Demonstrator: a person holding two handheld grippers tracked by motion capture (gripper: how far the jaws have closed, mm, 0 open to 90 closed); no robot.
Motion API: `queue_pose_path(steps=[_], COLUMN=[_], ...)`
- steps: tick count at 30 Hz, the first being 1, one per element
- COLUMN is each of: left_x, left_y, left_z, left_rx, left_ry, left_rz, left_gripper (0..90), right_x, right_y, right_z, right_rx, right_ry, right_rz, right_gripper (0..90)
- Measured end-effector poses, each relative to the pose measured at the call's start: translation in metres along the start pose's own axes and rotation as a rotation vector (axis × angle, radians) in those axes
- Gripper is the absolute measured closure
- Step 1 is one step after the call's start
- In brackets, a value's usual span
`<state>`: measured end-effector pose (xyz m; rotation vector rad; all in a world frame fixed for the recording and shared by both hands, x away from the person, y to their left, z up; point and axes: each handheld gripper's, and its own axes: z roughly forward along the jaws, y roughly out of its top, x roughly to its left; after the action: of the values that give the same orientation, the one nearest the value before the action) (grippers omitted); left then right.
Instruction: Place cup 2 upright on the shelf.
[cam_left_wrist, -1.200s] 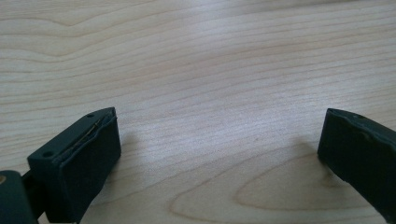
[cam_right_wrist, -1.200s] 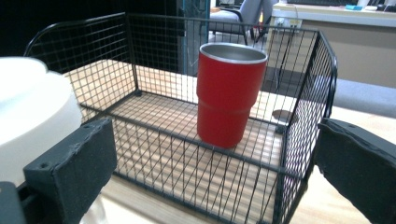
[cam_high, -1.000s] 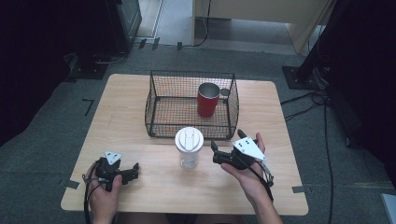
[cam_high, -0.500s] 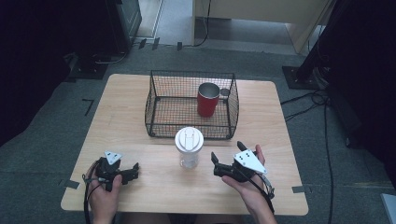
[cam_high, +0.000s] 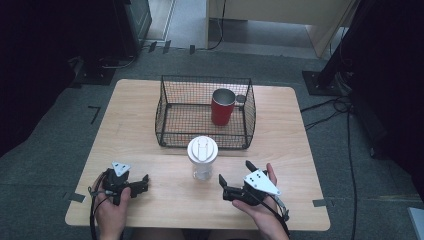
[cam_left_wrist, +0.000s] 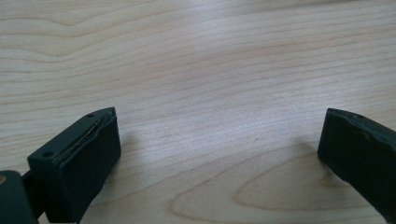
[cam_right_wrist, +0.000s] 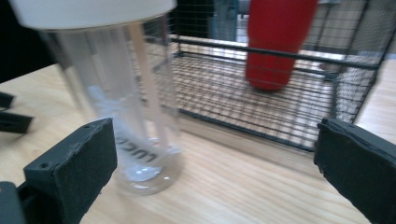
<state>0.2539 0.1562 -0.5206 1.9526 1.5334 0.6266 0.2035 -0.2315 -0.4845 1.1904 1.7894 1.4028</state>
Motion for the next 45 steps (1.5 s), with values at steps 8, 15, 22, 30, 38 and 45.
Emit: queue_pose_path(steps=[8, 15, 22, 30, 38, 45], left_x=[-0.001, -0.001, -0.001, -0.001, -0.001, -0.001], left_y=[0.001, 0.001, 0.001, 0.001, 0.001, 0.001], left_z=[0.001, 0.001, 0.001, 0.001, 0.001, 0.001], left_rx=[-0.001, -0.001, -0.001, -0.003, -0.002, -0.002], left_ry=[0.001, 0.001, 0.001, 0.001, 0.001, 0.001], left_rz=[-0.002, -0.003, -0.003, -0.005, -0.004, -0.005], left_gripper=[0.1, 0.1, 0.1, 0.0, 0.1, 0.1], right_x=[0.013, 0.021, 0.032, 0.042, 0.049, 0.052], right_y=[0.003, 0.010, 0.015, 0.023, 0.028, 0.032], right_z=[0.001, 0.010, 0.021, 0.035, 0.049, 0.061], right_rx=[-0.006, -0.012, -0.013, -0.014, -0.017, -0.018], right_ry=[0.059, 0.082, 0.106, 0.122, 0.115, 0.096], right_rz=[-0.016, -0.020, -0.031, -0.040, -0.036, -0.028], right_gripper=[0.0, 0.0, 0.0, 0.0, 0.0, 1.9])
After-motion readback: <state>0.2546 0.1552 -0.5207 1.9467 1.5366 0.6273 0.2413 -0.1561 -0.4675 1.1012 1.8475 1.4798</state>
